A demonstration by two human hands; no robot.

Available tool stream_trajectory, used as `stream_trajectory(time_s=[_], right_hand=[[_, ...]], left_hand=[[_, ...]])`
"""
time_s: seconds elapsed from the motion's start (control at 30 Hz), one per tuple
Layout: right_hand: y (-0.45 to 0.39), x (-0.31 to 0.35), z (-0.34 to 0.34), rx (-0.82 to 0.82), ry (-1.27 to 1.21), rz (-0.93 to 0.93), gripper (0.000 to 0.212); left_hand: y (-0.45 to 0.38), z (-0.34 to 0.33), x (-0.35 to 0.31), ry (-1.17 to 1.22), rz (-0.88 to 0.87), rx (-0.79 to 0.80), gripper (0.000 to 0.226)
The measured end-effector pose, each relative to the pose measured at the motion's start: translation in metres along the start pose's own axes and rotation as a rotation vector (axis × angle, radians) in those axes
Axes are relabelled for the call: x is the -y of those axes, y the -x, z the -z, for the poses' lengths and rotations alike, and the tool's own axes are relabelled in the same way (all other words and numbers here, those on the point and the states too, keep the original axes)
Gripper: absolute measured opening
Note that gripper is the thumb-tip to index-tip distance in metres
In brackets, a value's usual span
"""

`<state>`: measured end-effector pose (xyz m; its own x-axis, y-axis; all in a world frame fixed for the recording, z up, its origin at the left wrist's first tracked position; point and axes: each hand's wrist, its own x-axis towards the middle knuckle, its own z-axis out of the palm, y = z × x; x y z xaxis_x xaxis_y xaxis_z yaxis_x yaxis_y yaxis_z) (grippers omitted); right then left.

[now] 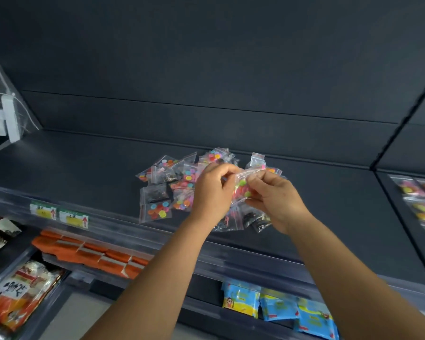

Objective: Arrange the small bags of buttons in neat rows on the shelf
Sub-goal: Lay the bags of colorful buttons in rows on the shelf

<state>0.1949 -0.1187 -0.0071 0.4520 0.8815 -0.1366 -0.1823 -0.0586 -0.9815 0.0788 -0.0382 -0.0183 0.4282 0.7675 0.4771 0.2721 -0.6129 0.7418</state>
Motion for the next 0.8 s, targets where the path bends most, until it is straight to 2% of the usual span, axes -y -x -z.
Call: stream_trajectory(time_s=[0.17, 0.23, 0.27, 0.33, 0.4, 0.47, 0.53, 0.7, 0.8], right_hand=[[0.02, 0.005, 0.04, -0.15, -0.09, 0.002, 0.017], [0.029, 0.008, 0.063, -0.232, -0.094, 0.052, 0.016], [0.033, 0.01, 0.076, -0.284, -0.083, 0.077, 0.015], [0.041, 0.012, 0.101, -0.392, -0.07, 0.111, 0.015], [0.049, 0.015, 0.129, -0.48, -0.059, 0.131, 0.015], [0.059, 0.018, 0.156, -0.511, -0.05, 0.142, 0.013], [0.069, 0.021, 0.19, -0.524, -0.027, 0.151, 0.013], [0.1, 0.028, 0.28, -0.543, 0.062, 0.105, 0.02], [0.115, 0.029, 0.324, -0.532, 0.175, 0.061, 0.025]], left_hand=[[0.007, -0.04, -0.033, 0.163, 0.118, 0.085, 0.02], [0.01, -0.061, -0.05, 0.229, 0.233, 0.161, 0.006], [0.011, -0.07, -0.059, 0.25, 0.281, 0.209, 0.01], [0.015, -0.089, -0.077, 0.309, 0.322, 0.33, 0.034], [0.019, -0.109, -0.098, 0.344, 0.274, 0.432, 0.029], [0.024, -0.13, -0.117, 0.332, 0.231, 0.487, 0.013], [0.03, -0.157, -0.139, 0.33, 0.254, 0.511, 0.009], [0.051, -0.224, -0.196, 0.346, 0.309, 0.525, 0.017], [0.065, -0.256, -0.22, 0.309, 0.335, 0.48, 0.02]])
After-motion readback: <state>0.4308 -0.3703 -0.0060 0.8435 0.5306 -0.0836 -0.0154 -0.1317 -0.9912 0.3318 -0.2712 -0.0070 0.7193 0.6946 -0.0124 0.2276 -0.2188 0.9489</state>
